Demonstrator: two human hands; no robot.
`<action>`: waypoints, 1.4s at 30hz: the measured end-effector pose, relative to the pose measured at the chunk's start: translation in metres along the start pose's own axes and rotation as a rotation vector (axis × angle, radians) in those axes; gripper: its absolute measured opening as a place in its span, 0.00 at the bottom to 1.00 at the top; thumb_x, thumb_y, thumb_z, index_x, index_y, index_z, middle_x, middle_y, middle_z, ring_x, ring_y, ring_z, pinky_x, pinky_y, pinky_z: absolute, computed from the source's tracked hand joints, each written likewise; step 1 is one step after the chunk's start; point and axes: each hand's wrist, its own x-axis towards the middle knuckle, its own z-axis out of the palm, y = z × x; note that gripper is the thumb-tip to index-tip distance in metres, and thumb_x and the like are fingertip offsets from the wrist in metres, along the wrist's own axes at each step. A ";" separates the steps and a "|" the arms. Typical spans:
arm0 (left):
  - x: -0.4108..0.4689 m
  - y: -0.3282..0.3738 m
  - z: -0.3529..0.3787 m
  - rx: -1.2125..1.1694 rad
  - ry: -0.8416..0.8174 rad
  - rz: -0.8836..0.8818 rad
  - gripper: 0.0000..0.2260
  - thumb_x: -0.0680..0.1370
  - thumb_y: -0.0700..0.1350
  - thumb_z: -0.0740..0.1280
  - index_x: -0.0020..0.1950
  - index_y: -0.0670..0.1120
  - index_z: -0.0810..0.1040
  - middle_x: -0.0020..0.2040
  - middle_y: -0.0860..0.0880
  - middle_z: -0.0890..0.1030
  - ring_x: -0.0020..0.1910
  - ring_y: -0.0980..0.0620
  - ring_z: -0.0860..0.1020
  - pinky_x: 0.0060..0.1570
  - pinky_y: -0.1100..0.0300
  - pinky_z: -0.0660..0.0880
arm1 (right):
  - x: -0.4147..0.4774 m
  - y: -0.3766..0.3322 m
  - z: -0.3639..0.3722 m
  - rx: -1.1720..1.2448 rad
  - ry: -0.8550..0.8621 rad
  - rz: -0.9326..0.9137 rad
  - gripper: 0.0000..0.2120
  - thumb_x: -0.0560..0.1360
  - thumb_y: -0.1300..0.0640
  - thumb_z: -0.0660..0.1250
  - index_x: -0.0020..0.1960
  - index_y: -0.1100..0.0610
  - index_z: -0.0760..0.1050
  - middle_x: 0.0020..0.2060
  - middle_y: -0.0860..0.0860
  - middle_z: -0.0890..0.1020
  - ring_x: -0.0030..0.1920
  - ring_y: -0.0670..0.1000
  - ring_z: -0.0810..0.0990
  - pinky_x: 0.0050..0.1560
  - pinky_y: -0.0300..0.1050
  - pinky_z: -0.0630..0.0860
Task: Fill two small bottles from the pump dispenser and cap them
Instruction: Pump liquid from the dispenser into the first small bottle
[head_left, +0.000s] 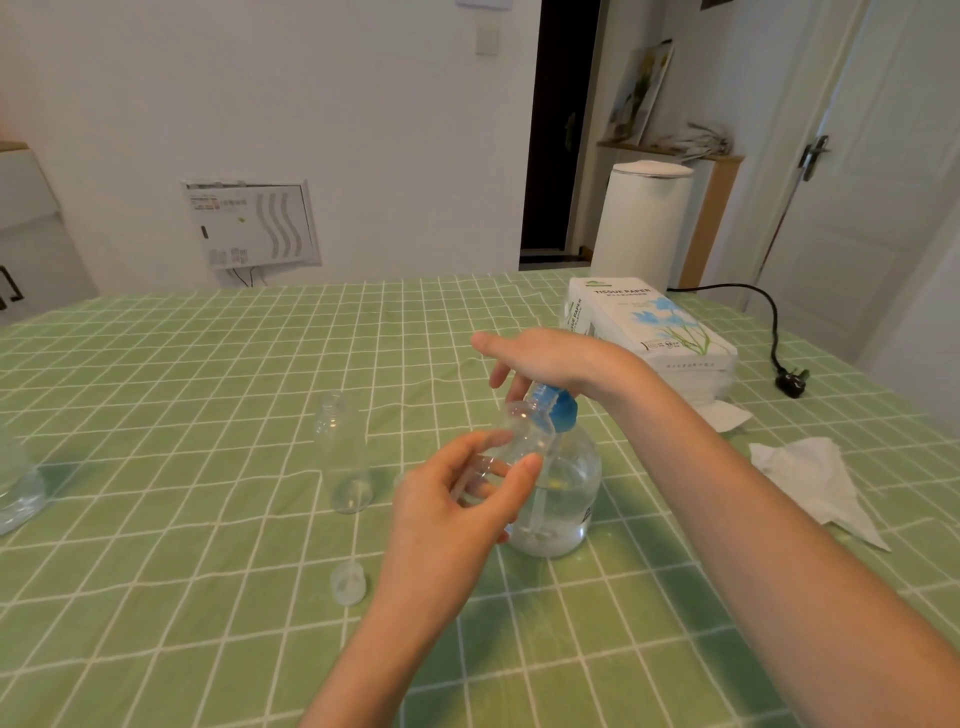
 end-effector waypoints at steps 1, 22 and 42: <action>0.000 0.001 0.000 0.005 0.000 0.002 0.19 0.61 0.60 0.69 0.49 0.55 0.80 0.36 0.53 0.82 0.30 0.57 0.78 0.29 0.68 0.74 | 0.000 -0.001 -0.002 0.000 0.001 -0.001 0.30 0.79 0.36 0.48 0.57 0.57 0.78 0.62 0.56 0.77 0.58 0.55 0.73 0.51 0.48 0.64; 0.001 0.003 0.001 -0.018 0.011 0.002 0.20 0.61 0.59 0.69 0.50 0.54 0.80 0.34 0.53 0.82 0.30 0.57 0.78 0.29 0.67 0.74 | -0.001 -0.015 -0.007 0.012 0.070 -0.032 0.31 0.81 0.39 0.47 0.58 0.62 0.76 0.48 0.58 0.83 0.52 0.58 0.81 0.51 0.49 0.73; 0.001 0.002 0.001 -0.005 0.007 0.005 0.19 0.61 0.59 0.69 0.49 0.55 0.80 0.36 0.51 0.83 0.30 0.56 0.78 0.28 0.68 0.73 | 0.001 -0.013 -0.004 -0.026 0.024 -0.020 0.31 0.81 0.39 0.47 0.60 0.62 0.76 0.53 0.59 0.82 0.55 0.59 0.80 0.56 0.49 0.72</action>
